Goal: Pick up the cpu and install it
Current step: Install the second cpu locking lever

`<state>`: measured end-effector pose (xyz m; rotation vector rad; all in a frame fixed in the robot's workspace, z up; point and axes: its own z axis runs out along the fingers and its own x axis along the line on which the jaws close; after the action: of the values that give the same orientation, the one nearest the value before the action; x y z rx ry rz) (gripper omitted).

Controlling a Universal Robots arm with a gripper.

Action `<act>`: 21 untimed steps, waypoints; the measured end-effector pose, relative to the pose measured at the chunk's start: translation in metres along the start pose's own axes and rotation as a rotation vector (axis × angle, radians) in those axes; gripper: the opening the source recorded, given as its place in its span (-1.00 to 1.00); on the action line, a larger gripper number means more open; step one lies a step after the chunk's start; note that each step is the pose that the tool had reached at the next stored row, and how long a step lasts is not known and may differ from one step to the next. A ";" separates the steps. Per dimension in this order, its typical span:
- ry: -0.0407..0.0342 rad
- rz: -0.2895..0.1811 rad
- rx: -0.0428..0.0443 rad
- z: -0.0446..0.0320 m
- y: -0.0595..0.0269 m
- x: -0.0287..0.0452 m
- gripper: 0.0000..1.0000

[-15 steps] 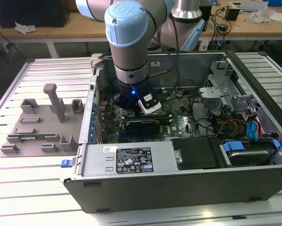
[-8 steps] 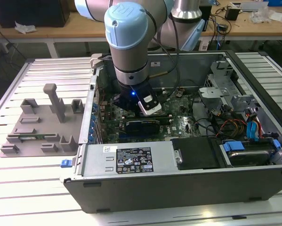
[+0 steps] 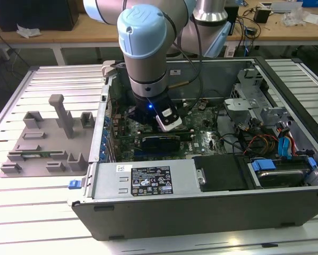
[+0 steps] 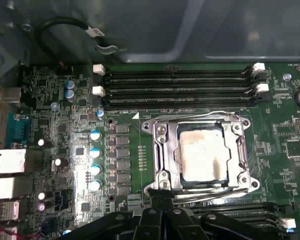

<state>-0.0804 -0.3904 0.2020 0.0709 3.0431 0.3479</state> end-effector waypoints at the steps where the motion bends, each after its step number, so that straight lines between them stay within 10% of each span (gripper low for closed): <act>1: -0.0007 0.000 -0.0022 0.0001 0.0000 0.0000 -0.79; 12: -0.0074 -0.001 -0.0119 0.0002 -0.0001 0.0013 -0.79; 21: -0.0043 0.000 -0.0117 -0.0148 0.0040 -0.0087 -0.79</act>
<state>-0.0728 -0.3903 0.2179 0.0704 3.0365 0.3650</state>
